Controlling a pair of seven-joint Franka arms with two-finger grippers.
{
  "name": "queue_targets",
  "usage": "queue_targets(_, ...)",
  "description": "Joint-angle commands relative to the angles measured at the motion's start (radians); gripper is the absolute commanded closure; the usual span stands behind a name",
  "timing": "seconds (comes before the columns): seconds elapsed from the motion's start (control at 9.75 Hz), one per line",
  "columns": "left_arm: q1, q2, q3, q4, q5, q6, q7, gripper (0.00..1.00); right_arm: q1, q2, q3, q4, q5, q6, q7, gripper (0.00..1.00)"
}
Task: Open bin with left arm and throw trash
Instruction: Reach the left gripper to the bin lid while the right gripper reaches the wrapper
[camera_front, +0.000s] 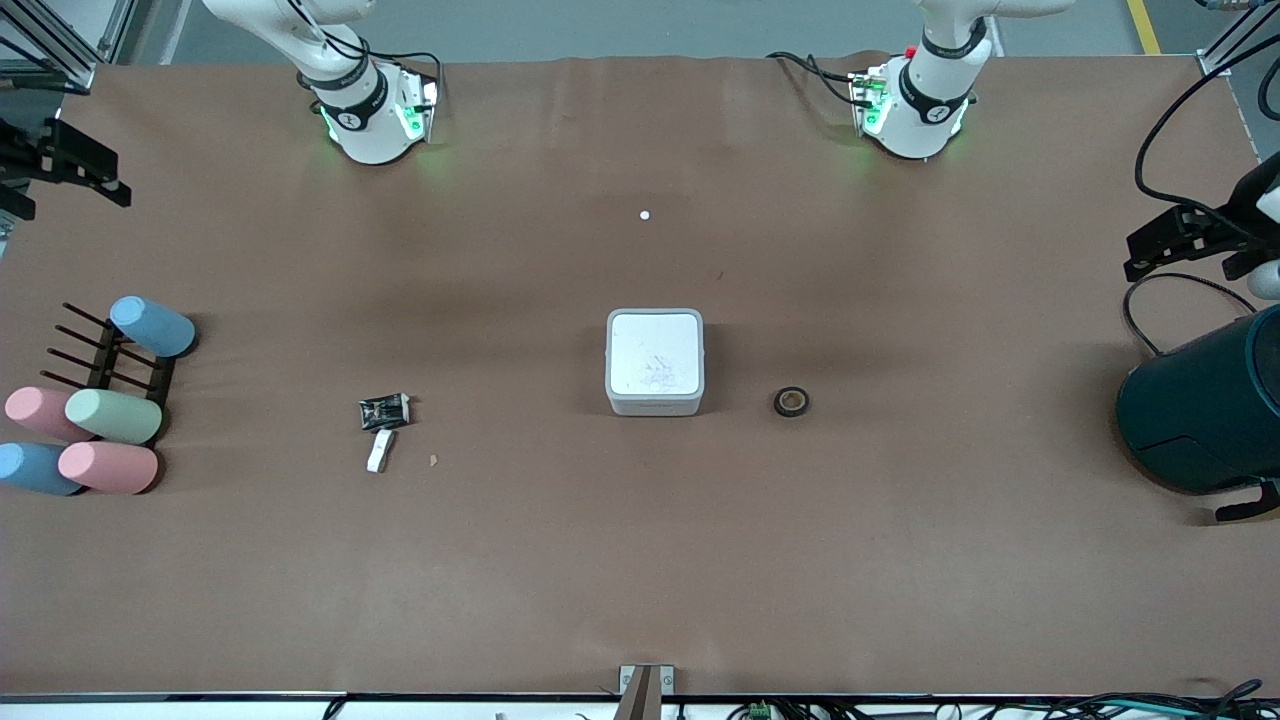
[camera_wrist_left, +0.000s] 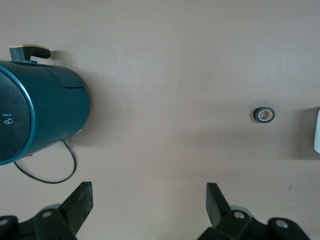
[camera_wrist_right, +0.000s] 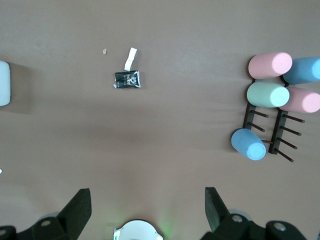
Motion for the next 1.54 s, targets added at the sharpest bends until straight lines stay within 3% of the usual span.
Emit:
queue_targets(0.0, -0.065, 0.033, -0.065, 0.022, -0.014, -0.066, 0.006, 0.27, 0.002, 0.079, 0.007, -0.012, 0.004, 0.057, 0.017, 0.0)
queue_targets(0.1, -0.126, 0.071, -0.125, 0.028, -0.017, -0.06, -0.015, 0.73, 0.011, 0.119, 0.007, -0.041, 0.025, 0.091, 0.03, 0.0)
queue_targets(0.21, -0.182, 0.139, -0.154, 0.037, -0.056, -0.016, -0.036, 0.89, 0.031, 0.164, 0.007, -0.121, 0.062, 0.203, 0.039, 0.0)
queue_targets(0.31, -0.245, 0.237, -0.165, 0.055, -0.118, 0.124, -0.055, 1.0, 0.034, 0.181, 0.007, -0.228, 0.079, 0.346, 0.04, 0.0)
queue_targets(0.51, -0.372, 0.425, -0.173, 0.086, -0.187, 0.352, -0.215, 1.0, 0.075, 0.198, 0.008, -0.427, 0.09, 0.651, 0.035, 0.0)
queue_targets(0.62, -0.41, 0.491, -0.189, 0.085, -0.237, 0.459, -0.295, 1.0, 0.126, 0.243, 0.007, -0.459, 0.091, 0.752, 0.033, 0.0)
queue_targets(0.92, -0.509, 0.6, -0.187, 0.082, -0.23, 0.654, -0.406, 1.0, 0.171, 0.32, 0.008, -0.518, 0.091, 0.867, 0.024, 0.0)
queue_targets(1.13, -0.523, 0.646, -0.183, 0.08, -0.229, 0.679, -0.415, 1.0, 0.162, 0.334, 0.008, -0.628, 0.14, 1.051, 0.026, 0.0)
queue_targets(1.44, -0.523, 0.668, -0.183, 0.077, -0.192, 0.679, -0.423, 1.0, 0.169, 0.458, 0.008, -0.63, 0.173, 1.224, 0.043, 0.0)
